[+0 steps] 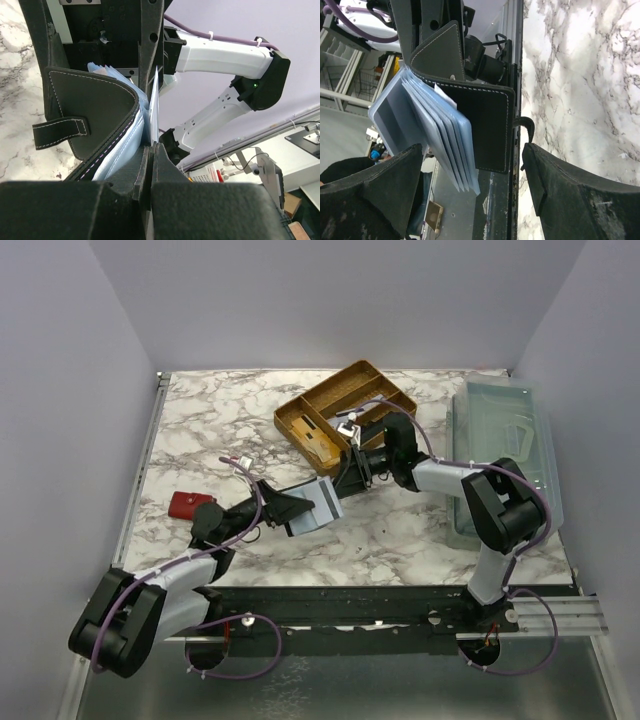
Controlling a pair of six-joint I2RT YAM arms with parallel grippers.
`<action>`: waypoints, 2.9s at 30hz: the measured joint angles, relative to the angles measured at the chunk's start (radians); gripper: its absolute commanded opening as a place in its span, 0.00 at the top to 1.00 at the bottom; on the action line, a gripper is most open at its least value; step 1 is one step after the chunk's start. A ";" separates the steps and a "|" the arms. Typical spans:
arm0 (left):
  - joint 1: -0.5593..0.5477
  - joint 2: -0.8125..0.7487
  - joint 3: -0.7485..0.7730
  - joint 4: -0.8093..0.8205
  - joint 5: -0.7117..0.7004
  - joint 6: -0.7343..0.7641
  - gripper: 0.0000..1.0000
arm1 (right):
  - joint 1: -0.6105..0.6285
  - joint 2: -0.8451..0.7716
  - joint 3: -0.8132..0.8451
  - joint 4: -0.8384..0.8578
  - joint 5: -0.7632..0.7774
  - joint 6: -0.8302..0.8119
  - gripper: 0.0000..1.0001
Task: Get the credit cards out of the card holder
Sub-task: Remove the credit card from the card holder, then place the credit card in the storage box.
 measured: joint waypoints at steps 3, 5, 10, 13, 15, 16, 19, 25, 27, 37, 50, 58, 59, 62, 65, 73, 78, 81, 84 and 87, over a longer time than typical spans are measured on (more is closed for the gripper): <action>-0.011 0.025 0.014 0.020 0.002 -0.004 1.00 | 0.010 0.002 0.000 0.039 -0.015 0.036 0.17; -0.015 0.042 0.018 0.045 0.003 -0.011 1.00 | 0.016 0.002 -0.001 0.068 -0.024 0.061 0.22; -0.015 0.066 0.018 0.099 0.006 -0.029 1.00 | 0.021 0.002 -0.015 0.146 -0.037 0.124 0.51; -0.017 0.073 0.018 0.123 0.007 -0.036 1.00 | 0.019 0.003 -0.018 0.160 -0.043 0.139 0.65; -0.014 0.078 0.018 0.119 0.009 -0.036 1.00 | 0.016 0.002 -0.018 0.171 -0.057 0.149 0.77; -0.014 0.083 0.018 0.114 0.010 -0.035 1.00 | 0.014 0.002 -0.018 0.175 -0.065 0.153 0.81; -0.009 0.091 0.017 0.104 0.011 -0.036 1.00 | 0.013 0.002 -0.018 0.187 -0.079 0.158 0.98; 0.018 0.087 -0.006 0.103 0.009 -0.034 1.00 | 0.005 0.001 -0.018 0.184 -0.081 0.153 1.00; 0.027 0.072 -0.016 0.096 0.008 -0.030 1.00 | 0.002 0.000 -0.018 0.173 -0.079 0.142 1.00; 0.084 -0.057 -0.022 -0.011 0.005 0.005 1.00 | -0.069 -0.030 -0.023 0.153 -0.058 0.129 1.00; 0.139 -0.309 -0.014 -0.348 -0.024 0.048 1.00 | -0.095 -0.037 0.049 -0.298 0.178 -0.260 1.00; 0.147 -0.464 0.036 -0.658 -0.077 0.135 1.00 | -0.068 0.019 0.081 -0.454 0.298 -0.410 1.00; 0.148 -0.468 0.039 -0.686 -0.079 0.145 1.00 | -0.055 0.039 0.086 -0.465 0.310 -0.422 0.99; 0.150 -0.470 0.050 -0.734 -0.081 0.164 1.00 | -0.007 0.098 0.094 -0.514 0.357 -0.456 0.93; 0.150 -0.468 0.054 -0.769 -0.081 0.177 1.00 | 0.030 0.139 0.106 -0.578 0.415 -0.494 0.72; 0.150 -0.412 0.077 -0.804 -0.081 0.190 1.00 | 0.037 0.105 0.190 -0.712 0.537 -0.641 0.36; 0.151 -0.320 0.137 -0.817 -0.077 0.209 1.00 | 0.000 0.034 0.243 -0.790 0.541 -0.746 0.34; 0.151 -0.234 0.199 -0.817 -0.055 0.235 1.00 | -0.053 -0.018 0.250 -0.814 0.523 -0.789 0.32; 0.151 -0.156 0.251 -0.817 -0.014 0.269 1.00 | -0.138 -0.071 0.241 -0.807 0.448 -0.803 0.26; 0.145 -0.079 0.307 -0.818 0.038 0.310 1.00 | -0.224 -0.140 0.184 -0.725 0.308 -0.750 0.17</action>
